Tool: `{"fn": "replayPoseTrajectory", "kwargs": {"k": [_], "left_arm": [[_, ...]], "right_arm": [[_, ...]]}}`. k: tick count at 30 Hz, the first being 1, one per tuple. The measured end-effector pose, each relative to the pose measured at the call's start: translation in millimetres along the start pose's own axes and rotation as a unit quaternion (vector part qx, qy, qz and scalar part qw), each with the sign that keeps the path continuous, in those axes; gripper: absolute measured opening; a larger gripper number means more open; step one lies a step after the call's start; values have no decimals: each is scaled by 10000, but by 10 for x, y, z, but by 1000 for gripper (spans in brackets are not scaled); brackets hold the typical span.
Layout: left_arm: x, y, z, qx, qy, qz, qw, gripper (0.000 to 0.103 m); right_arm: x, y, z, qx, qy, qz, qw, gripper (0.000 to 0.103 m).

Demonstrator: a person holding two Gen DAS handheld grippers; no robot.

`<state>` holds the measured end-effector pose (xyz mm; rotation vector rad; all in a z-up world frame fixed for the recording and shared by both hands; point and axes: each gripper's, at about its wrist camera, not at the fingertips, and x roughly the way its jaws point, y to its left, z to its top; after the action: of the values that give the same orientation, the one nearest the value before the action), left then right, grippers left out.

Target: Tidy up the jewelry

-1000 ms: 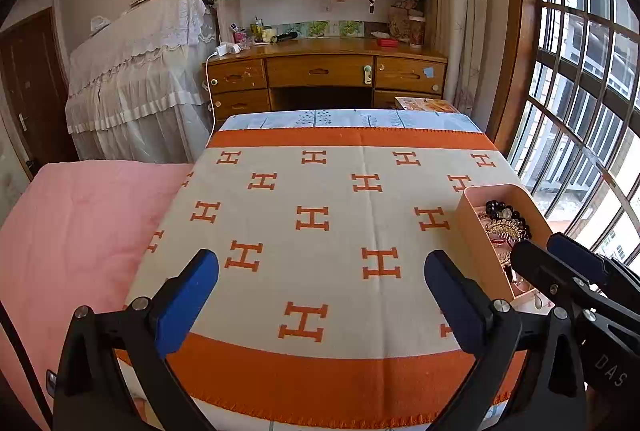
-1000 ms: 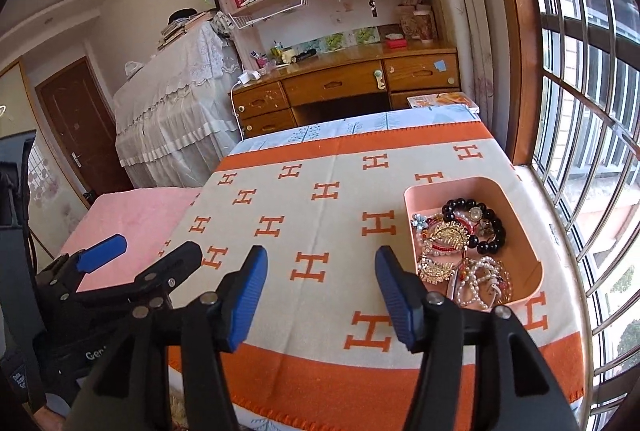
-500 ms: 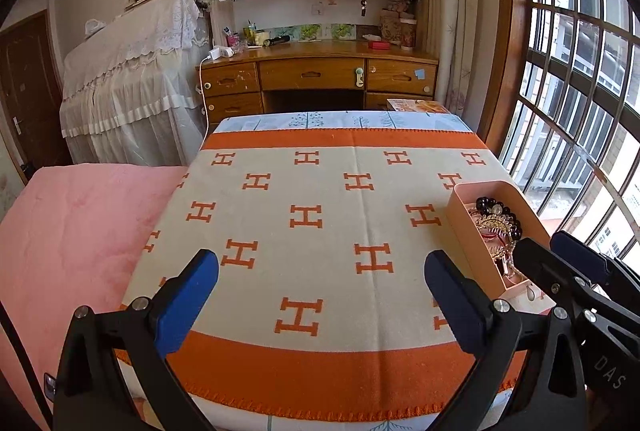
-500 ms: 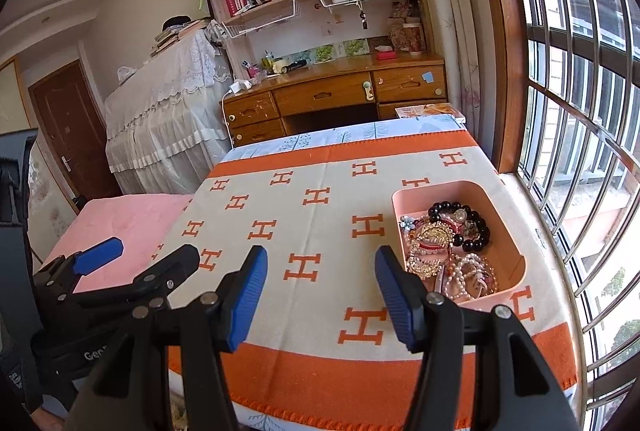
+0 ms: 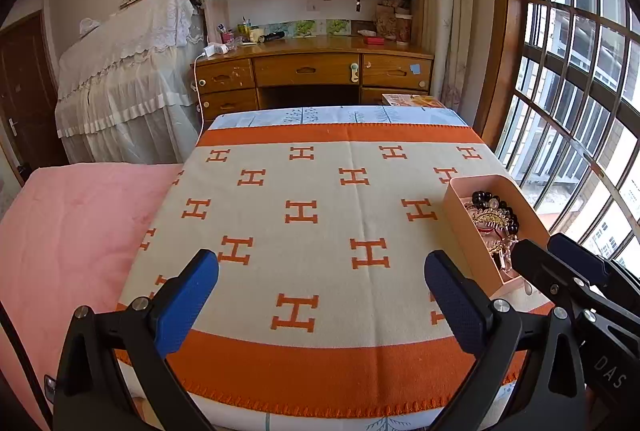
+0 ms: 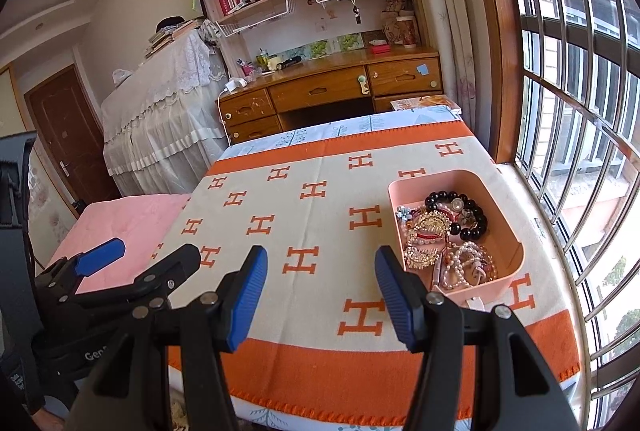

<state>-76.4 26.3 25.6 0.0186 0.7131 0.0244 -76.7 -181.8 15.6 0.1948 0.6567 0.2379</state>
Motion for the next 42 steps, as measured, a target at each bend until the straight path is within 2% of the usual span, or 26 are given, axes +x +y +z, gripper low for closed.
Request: {"fn": "replayPoseTrajectory", "kwargs": {"k": [42], "left_arm": [[131, 98, -27, -24, 128, -7, 9999, 102]], "right_arm": [[66, 95, -50, 61, 145, 13, 9999, 57]]}}
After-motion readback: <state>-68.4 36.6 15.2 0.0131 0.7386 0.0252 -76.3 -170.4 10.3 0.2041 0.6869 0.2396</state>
